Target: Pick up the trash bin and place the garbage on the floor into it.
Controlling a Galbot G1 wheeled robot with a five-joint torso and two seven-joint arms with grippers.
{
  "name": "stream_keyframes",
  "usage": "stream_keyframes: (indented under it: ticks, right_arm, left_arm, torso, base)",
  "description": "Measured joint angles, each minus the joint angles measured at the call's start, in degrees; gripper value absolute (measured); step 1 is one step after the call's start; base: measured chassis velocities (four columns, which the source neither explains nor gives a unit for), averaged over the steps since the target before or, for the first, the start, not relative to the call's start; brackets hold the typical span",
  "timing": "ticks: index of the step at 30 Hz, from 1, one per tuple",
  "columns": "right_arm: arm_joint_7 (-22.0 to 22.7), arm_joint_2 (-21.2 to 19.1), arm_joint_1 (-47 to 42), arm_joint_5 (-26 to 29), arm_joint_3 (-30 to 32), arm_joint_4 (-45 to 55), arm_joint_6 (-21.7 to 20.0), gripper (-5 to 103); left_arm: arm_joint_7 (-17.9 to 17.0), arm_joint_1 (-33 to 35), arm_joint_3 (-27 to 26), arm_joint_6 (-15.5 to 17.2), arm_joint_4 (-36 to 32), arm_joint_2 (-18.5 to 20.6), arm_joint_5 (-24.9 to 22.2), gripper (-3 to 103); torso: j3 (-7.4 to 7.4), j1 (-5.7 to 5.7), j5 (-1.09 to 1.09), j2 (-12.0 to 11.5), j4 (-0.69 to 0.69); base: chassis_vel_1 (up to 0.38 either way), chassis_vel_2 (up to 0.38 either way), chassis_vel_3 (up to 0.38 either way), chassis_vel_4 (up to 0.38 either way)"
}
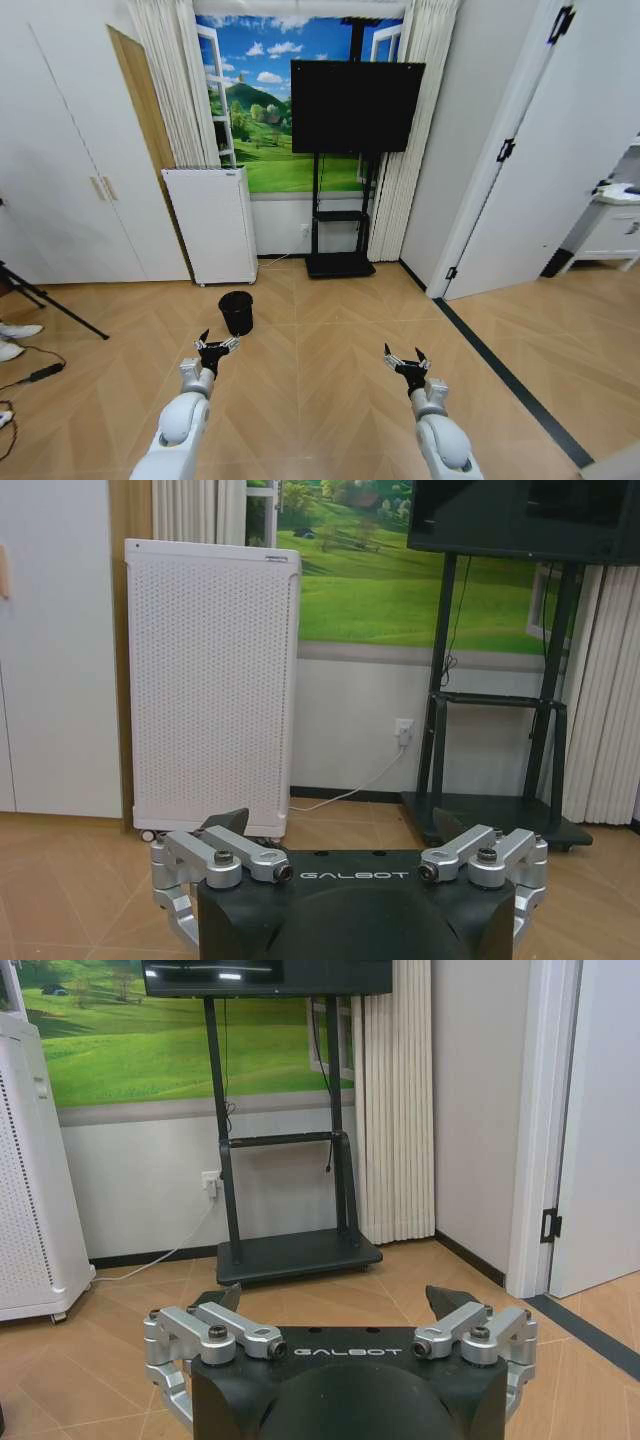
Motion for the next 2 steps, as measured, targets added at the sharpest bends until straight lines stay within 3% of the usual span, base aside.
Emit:
stream_keyframes:
  ticks: [2]
  right_arm:
    - [0.0,0.0,0.0,0.0,0.0,0.0,0.0,100]
  left_arm:
    - [0.0,0.0,0.0,0.0,0.0,0.0,0.0,100]
  torso:
    - [0.00,0.00,0.00,0.0,0.00]
  base:
    - [0.000,0.000,0.000,0.000]
